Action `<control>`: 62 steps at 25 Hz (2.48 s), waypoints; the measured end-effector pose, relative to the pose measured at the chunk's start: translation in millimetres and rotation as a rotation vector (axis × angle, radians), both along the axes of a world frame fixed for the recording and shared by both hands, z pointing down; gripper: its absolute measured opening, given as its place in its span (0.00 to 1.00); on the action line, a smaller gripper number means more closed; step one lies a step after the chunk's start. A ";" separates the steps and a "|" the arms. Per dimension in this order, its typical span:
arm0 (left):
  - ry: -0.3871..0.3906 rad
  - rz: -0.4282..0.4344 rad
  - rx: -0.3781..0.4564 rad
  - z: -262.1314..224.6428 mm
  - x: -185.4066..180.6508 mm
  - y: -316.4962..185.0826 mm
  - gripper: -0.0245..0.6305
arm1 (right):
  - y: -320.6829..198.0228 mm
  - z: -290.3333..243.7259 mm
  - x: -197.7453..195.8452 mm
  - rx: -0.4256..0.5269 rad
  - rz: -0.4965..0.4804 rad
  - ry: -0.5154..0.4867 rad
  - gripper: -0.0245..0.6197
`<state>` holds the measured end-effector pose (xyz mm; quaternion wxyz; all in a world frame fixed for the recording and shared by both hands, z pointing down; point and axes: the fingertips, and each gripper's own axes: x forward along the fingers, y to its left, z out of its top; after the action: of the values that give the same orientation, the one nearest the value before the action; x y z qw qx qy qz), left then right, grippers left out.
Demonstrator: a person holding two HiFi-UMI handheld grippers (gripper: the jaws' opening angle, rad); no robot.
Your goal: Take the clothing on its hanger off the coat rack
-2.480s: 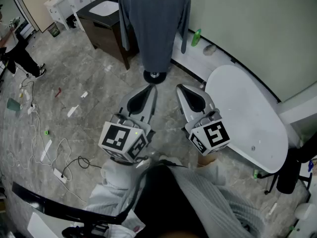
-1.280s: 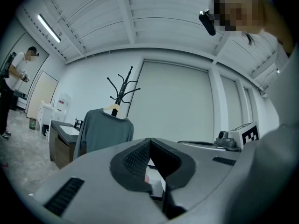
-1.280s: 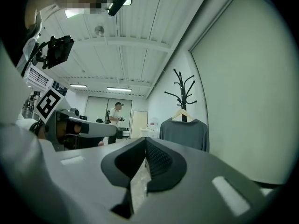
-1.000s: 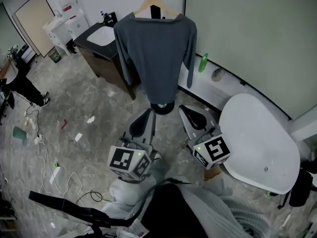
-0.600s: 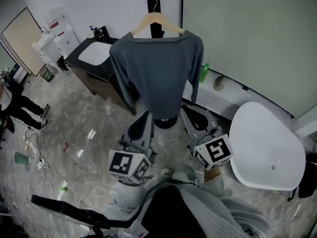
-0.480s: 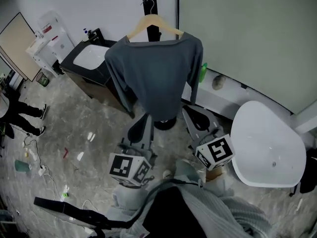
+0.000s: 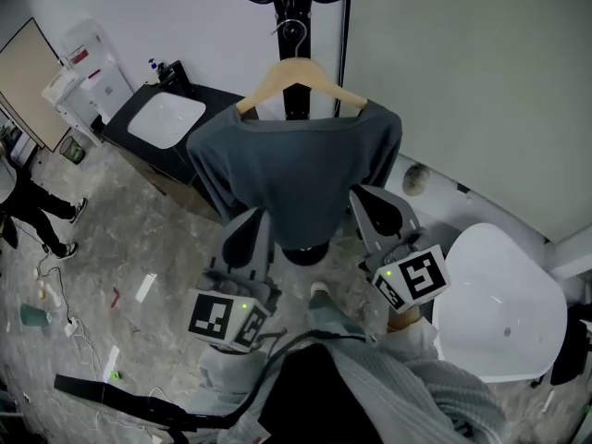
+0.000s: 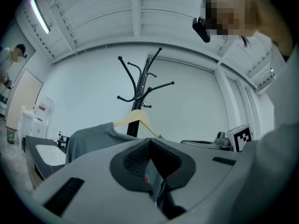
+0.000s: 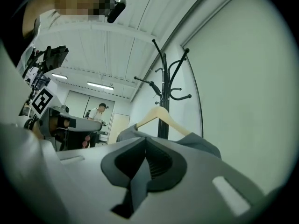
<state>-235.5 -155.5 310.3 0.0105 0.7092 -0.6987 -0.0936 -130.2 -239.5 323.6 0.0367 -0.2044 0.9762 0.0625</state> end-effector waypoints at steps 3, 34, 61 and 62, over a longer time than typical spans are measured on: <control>-0.042 0.020 -0.005 -9.9 -18.2 -37.0 0.04 | -43.7 -12.7 -13.0 0.015 -0.001 -0.030 0.04; -0.586 0.526 -0.273 -69.6 -95.2 -142.0 0.32 | -148.2 -95.9 -65.8 0.065 -0.606 0.328 0.39; -0.654 0.833 -0.505 -4.9 -74.2 -179.9 0.08 | -121.2 -2.7 -123.9 -0.012 -0.862 0.815 0.04; -0.656 0.835 -0.501 -5.0 -73.7 -180.5 0.08 | -121.9 -2.3 -125.1 -0.015 -0.849 0.814 0.04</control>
<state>-309.2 -335.9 305.3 -0.0028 0.8921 -0.3280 0.3107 -255.3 -361.3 321.3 -0.3206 0.2447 0.9086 0.1088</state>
